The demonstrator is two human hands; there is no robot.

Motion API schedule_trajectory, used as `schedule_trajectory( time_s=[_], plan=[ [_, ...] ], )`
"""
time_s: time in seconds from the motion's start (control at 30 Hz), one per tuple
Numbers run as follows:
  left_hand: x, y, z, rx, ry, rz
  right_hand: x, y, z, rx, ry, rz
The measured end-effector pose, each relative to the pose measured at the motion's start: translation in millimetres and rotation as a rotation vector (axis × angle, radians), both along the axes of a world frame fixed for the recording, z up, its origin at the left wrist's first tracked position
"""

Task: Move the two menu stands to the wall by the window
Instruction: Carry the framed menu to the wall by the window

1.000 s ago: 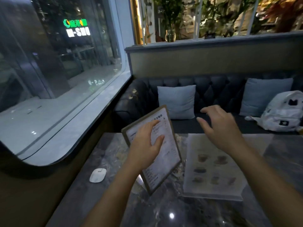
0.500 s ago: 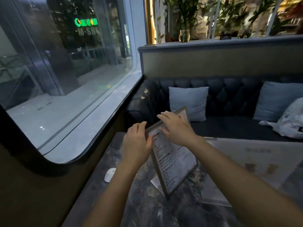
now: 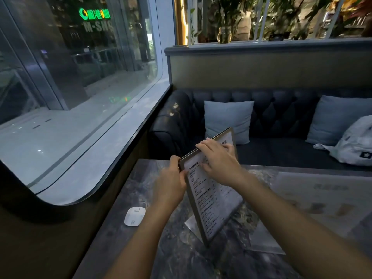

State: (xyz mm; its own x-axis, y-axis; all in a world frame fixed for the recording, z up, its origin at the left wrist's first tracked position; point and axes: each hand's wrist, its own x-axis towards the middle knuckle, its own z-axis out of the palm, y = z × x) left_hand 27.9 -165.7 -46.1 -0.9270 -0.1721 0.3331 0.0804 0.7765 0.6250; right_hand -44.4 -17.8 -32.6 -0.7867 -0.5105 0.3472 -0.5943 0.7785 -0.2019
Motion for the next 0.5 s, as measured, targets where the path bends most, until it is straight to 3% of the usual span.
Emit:
schedule_trajectory(
  time_s=[0.5],
  plan=[
    [-36.9,-40.5,14.1,-0.052,-0.113,-0.041,-7.1,-0.5,1.6,0.067,0.048,-0.035]
  ],
)
